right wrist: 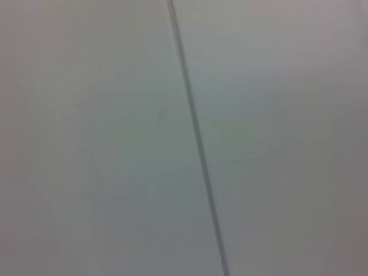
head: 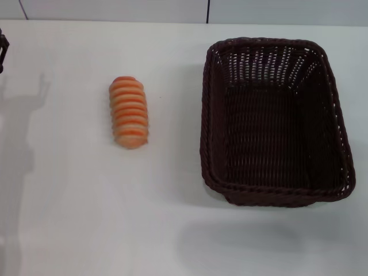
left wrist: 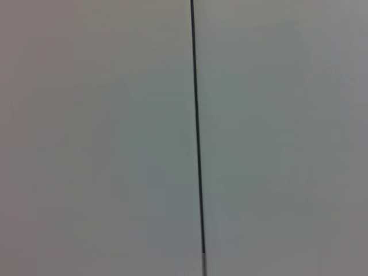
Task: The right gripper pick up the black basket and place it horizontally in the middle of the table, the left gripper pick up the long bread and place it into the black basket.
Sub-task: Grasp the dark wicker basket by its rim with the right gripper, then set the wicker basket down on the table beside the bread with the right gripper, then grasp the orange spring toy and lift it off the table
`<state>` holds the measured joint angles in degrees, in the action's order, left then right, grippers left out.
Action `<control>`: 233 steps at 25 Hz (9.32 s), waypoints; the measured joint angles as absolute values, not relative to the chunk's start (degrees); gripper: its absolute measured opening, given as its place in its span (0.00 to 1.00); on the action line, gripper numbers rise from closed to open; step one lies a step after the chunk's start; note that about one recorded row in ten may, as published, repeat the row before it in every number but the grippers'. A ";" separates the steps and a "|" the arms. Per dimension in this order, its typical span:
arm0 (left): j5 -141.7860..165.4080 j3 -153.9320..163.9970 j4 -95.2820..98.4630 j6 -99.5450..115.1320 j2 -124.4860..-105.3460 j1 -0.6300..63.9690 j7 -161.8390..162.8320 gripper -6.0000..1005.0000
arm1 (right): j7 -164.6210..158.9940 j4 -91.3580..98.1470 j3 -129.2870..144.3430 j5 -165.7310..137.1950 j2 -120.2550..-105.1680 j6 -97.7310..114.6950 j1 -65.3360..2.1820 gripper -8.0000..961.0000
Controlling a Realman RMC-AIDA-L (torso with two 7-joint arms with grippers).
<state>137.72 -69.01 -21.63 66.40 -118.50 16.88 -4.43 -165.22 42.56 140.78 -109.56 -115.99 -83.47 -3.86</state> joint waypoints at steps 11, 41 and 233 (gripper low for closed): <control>137.74 -70.30 -19.59 66.01 -118.54 19.26 -4.35 0.85 | -152.99 89.60 127.23 -109.34 -102.69 -32.37 8.81 0.86; 137.73 -71.45 -18.75 65.07 -118.56 20.07 -3.71 0.84 | -148.70 86.15 84.94 -112.24 -119.02 43.31 3.05 0.86; 106.38 -118.48 -63.40 -76.47 -117.29 35.22 -72.04 0.50 | -152.75 56.46 124.44 -122.73 -118.97 -60.99 0.62 0.82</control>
<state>106.38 -118.48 -63.40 -76.47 -117.29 35.22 -72.04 -152.75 56.46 124.44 -122.73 -118.97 -60.99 0.62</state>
